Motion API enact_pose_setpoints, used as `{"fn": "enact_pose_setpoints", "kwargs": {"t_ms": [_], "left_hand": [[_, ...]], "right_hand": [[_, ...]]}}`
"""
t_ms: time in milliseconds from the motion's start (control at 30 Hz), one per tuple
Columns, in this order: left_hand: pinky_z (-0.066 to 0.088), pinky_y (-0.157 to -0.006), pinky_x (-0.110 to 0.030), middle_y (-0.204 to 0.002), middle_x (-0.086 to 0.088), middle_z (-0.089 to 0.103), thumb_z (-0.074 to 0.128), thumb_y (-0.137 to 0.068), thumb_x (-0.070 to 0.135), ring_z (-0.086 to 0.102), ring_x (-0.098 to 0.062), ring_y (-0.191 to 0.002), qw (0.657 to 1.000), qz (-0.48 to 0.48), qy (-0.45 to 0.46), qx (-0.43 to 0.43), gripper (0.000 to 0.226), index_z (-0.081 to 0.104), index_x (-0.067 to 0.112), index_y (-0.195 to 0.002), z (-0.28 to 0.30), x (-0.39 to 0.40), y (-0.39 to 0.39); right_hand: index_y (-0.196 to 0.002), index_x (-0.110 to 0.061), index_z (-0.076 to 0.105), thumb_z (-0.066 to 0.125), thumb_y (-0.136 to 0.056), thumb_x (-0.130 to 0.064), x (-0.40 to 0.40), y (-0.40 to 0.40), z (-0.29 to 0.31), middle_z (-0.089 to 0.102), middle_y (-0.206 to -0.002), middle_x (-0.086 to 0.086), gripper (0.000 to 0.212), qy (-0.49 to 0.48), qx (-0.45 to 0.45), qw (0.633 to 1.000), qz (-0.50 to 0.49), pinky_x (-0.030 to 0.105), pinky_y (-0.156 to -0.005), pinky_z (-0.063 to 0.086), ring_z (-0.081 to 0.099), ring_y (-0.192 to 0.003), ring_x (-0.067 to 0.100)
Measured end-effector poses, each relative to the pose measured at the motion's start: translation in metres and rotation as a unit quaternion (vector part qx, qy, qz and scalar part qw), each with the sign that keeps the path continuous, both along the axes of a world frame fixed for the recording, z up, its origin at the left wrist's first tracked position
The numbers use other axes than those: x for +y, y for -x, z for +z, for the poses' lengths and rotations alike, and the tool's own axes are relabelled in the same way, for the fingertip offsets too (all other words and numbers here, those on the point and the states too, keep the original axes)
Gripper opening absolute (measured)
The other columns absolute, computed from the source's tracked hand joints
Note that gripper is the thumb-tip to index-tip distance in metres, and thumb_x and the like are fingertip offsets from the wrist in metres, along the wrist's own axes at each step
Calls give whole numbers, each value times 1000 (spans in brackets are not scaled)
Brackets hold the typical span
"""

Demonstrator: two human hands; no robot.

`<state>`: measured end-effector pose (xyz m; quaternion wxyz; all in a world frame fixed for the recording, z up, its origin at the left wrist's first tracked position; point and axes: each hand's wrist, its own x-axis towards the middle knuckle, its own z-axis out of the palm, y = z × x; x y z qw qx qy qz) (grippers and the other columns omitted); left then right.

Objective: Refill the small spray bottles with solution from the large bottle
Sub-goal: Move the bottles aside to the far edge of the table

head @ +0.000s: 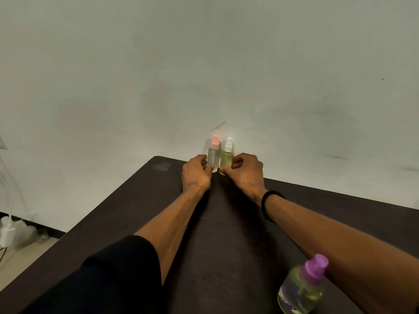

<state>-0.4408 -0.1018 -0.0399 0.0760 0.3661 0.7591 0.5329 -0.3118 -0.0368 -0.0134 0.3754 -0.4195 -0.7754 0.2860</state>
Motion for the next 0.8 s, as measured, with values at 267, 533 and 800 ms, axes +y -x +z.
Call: {"fn": "enact_pose_setpoints", "kwargs": {"t_ms": [267, 533, 800], "left_hand": [[45, -105, -25, -133, -12, 65, 60, -100, 4, 63, -24, -122, 1000, 18, 5, 5, 45, 56, 7, -144, 5, -16, -6], [51, -100, -22, -122, -5, 71, 62, -99, 6, 67, -14, -108, 1000, -9, 1, -5, 29, 70, 14, -126, 7, -55, -30], [62, -92, -37, -89, 4, 77, 67, -96, 7, 75, -9, -88, 994, -95, -10, -52, 17, 75, 22, -97, 7, -137, -83]], "right_hand": [[-116, -14, 73, 82, -88, -10, -4, -60, 2, 76, -102, -1, 30, 104, 10, 995, 7, 24, -89, 58, 73, -93, 10], [-103, -1, 73, 51, -93, 22, -56, -166, -4, 79, -98, 18, 34, 193, 121, 972, 64, 27, -77, 64, 80, -87, 25], [-112, 3, 75, 50, -96, -21, -139, -247, -6, 77, -104, 23, 38, 238, 196, 941, 137, 45, -89, 59, 76, -97, 36]]}}
